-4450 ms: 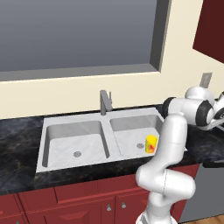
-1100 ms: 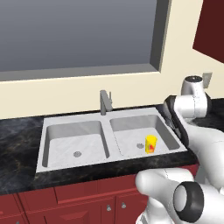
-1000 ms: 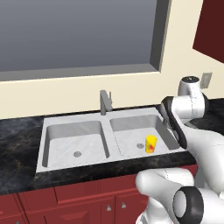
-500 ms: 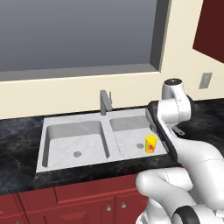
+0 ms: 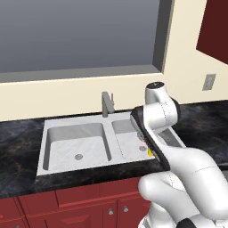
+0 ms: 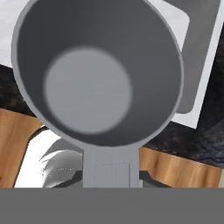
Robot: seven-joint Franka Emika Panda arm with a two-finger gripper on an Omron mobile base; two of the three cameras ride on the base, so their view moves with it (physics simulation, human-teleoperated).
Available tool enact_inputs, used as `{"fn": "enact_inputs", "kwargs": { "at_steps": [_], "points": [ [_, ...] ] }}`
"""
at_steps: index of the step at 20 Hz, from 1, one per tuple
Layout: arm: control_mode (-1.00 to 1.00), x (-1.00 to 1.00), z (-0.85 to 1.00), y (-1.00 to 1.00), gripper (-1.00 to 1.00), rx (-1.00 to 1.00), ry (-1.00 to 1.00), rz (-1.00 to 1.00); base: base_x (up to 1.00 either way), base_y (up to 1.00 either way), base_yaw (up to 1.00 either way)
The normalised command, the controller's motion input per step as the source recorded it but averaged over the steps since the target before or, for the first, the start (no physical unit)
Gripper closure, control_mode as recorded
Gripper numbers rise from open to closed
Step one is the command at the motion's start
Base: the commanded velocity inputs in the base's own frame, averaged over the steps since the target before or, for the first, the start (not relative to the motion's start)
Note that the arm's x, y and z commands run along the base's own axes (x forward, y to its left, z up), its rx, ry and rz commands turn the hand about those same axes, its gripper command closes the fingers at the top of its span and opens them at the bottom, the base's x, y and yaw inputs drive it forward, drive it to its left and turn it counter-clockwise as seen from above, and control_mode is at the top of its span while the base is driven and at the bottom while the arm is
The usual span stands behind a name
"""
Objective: Move any existing items from the left basin to the right basin for drying. Then move the measuring cup from the counter to the left basin of the sink for washing.
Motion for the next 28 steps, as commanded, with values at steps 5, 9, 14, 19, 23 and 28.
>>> {"fn": "enact_inputs", "kwargs": {
  "at_steps": [5,9,14,19,23,28],
  "points": [
    [-1.0,0.0,0.0,0.67,1.0,0.0,0.08,0.0,0.0,0.0,0.0],
    [-1.0,0.0,0.0,0.65,1.0,0.0,0.09,0.01,0.0,0.0,0.0],
    [-1.0,0.02,0.0,0.61,1.0,0.0,0.08,0.01,0.0,0.0,0.0],
    [-1.0,0.2,-0.01,0.57,1.0,0.0,0.07,0.01,0.0,0.0,0.0],
    [-1.0,0.28,-0.04,0.51,1.0,0.0,0.05,0.01,0.0,0.0,0.0],
    [-1.0,0.3,-0.06,0.46,1.0,0.0,0.05,0.0,0.0,0.0,0.0]
  ]
}}
